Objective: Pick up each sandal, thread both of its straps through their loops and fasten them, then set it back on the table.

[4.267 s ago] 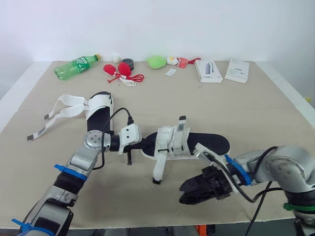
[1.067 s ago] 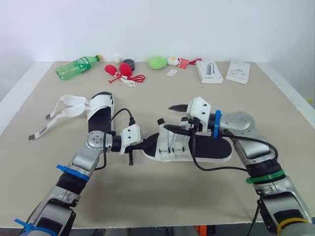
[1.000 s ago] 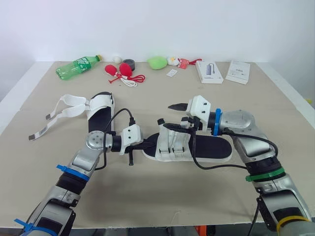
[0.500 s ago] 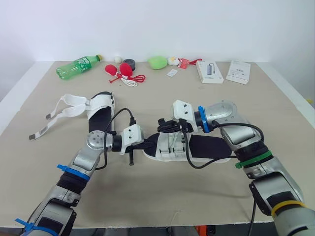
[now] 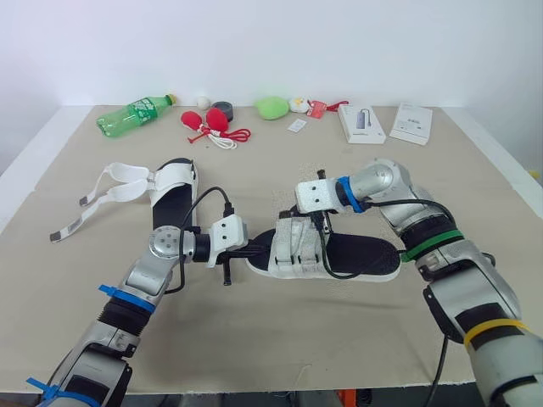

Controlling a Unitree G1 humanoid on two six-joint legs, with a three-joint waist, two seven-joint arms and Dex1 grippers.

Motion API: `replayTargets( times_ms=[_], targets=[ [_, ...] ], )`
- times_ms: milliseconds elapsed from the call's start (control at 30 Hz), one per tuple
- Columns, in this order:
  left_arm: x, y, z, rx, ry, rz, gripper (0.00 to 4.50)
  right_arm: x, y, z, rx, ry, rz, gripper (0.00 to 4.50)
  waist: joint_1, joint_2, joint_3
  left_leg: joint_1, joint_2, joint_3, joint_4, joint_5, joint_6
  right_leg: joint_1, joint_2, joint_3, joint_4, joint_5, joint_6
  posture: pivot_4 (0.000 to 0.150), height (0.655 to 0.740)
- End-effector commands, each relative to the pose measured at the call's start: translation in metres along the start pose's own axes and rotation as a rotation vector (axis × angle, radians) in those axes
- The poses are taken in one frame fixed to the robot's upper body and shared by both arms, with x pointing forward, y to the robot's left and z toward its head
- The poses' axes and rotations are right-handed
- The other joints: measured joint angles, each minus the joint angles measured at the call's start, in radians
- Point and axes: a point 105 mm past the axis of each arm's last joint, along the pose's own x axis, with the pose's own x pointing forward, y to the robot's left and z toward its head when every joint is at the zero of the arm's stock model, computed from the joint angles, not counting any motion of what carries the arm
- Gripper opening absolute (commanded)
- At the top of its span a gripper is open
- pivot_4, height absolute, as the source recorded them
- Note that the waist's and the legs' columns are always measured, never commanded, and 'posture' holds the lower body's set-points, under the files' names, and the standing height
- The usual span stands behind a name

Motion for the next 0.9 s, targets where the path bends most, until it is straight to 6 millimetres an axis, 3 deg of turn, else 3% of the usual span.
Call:
replayTargets(
  times_ms=[33,133,233,333,400,467,500,567,633,667,733,800,833,867,900],
  targets=[
    [0.003,-0.006,-0.01,-0.02,0.04,-0.024,0.0,-0.021,-0.036,0.004,-0.041,-0.013,-0.174,0.11,0.0,0.0,0.0,0.0,0.0,0.0,0.0,0.0,0.0,0.0,0.0,0.0,0.0,0.0,0.0,0.15,0.74],
    [0.002,-0.004,-0.008,-0.013,0.034,-0.017,0.0,-0.044,-0.059,0.007,0.182,-0.185,-0.32,0.11,0.0,0.0,0.0,0.0,0.0,0.0,0.0,0.0,0.0,0.0,0.0,0.0,0.0,0.0,0.0,0.15,0.74],
    [-0.002,-0.003,-0.008,-0.003,0.037,-0.013,0.0,-0.069,-0.062,0.0,0.29,-0.287,-0.373,0.11,0.0,0.0,0.0,0.0,0.0,0.0,-0.001,0.0,0.0,0.001,0.0,0.0,0.0,0.0,0.0,0.15,0.74],
    [-0.006,-0.001,-0.005,0.017,0.033,-0.005,0.0,-0.093,-0.044,-0.025,0.383,-0.336,-0.402,0.11,0.001,0.0,0.0,0.0,0.0,-0.001,-0.001,0.0,0.0,0.001,0.0,0.0,0.0,0.0,0.001,0.15,0.74],
    [-0.007,0.0,0.0,0.028,0.019,0.002,0.0,-0.1,-0.03,-0.035,0.425,-0.357,-0.393,0.11,0.0,0.0,0.0,0.0,0.0,-0.001,-0.001,0.0,0.0,0.001,0.0,0.0,0.0,-0.001,0.002,0.15,0.74],
    [-0.009,0.004,0.009,0.058,-0.01,0.018,0.0,-0.103,-0.003,-0.047,0.489,-0.363,-0.311,0.11,-0.002,0.0,0.0,0.0,0.0,0.0,-0.002,0.0,0.0,0.001,0.0,0.001,0.0,-0.001,0.002,0.15,0.74],
    [-0.01,0.006,0.014,0.071,-0.027,0.025,0.0,-0.104,0.008,-0.053,0.514,-0.359,-0.286,0.67,-0.004,0.001,0.001,0.001,0.0,0.0,-0.003,0.0,0.0,0.001,0.0,0.001,0.0,0.0,0.003,0.15,0.74],
    [-0.013,0.007,0.02,0.086,-0.045,0.03,0.0,-0.104,0.021,-0.059,0.554,-0.359,-0.258,1.36,-0.01,0.003,0.002,0.001,0.0,0.0,-0.004,0.0,0.0,0.0,0.001,0.002,0.0,0.001,0.004,0.15,0.74],
    [-0.016,0.009,0.025,0.104,-0.063,0.034,0.0,-0.104,0.029,-0.067,0.572,-0.336,-0.259,2.42,-0.022,0.008,0.005,0.001,0.0,0.002,-0.004,0.0,0.0,-0.001,0.001,0.003,0.0,0.002,0.005,0.15,0.74],
    [-0.018,0.01,0.029,0.115,-0.073,0.036,0.0,-0.102,0.032,-0.071,0.583,-0.322,-0.261,3.17,-0.024,0.008,0.005,0.001,0.0,0.003,-0.004,0.0,0.0,-0.002,0.0,0.005,0.0,0.002,0.006,0.15,0.74],
    [-0.022,0.011,0.036,0.126,-0.095,0.034,0.0,-0.097,0.036,-0.074,0.62,-0.327,-0.258,3.64,-0.027,0.008,0.005,0.001,0.0,0.003,-0.004,0.0,0.001,-0.002,0.001,0.005,0.0,0.003,0.006,0.15,0.74],
    [-0.028,0.013,0.044,0.107,-0.114,0.034,0.0,-0.091,0.038,-0.074,0.637,-0.338,-0.243,4.43,-0.028,0.008,0.005,0.001,0.0,0.003,-0.004,0.0,0.0,-0.002,0.0,0.005,0.0,0.003,0.006,0.15,0.74],
    [-0.033,0.015,0.05,0.097,-0.128,0.04,0.0,-0.088,0.04,-0.073,0.636,-0.337,-0.229,4.48,-0.029,0.008,0.005,0.001,0.0,0.003,-0.004,0.0,0.0,-0.002,0.0,0.005,0.0,0.003,0.006,0.15,0.74],
    [-0.037,0.015,0.054,0.093,-0.135,0.039,0.41,-0.086,0.041,-0.073,0.64,-0.338,-0.216,4.5,-0.029,0.008,0.005,0.001,0.0,0.003,-0.004,0.0,0.0,-0.002,0.0,0.005,0.0,0.002,0.006,0.15,0.74],
    [-0.042,0.013,0.058,0.095,-0.141,0.034,0.52,-0.084,0.041,-0.072,0.65,-0.347,-0.205,4.5,-0.029,0.008,0.005,0.001,0.0,0.003,-0.004,0.0,0.0,-0.002,0.0,0.005,0.0,0.002,0.007,0.15,0.74]
  ],
)
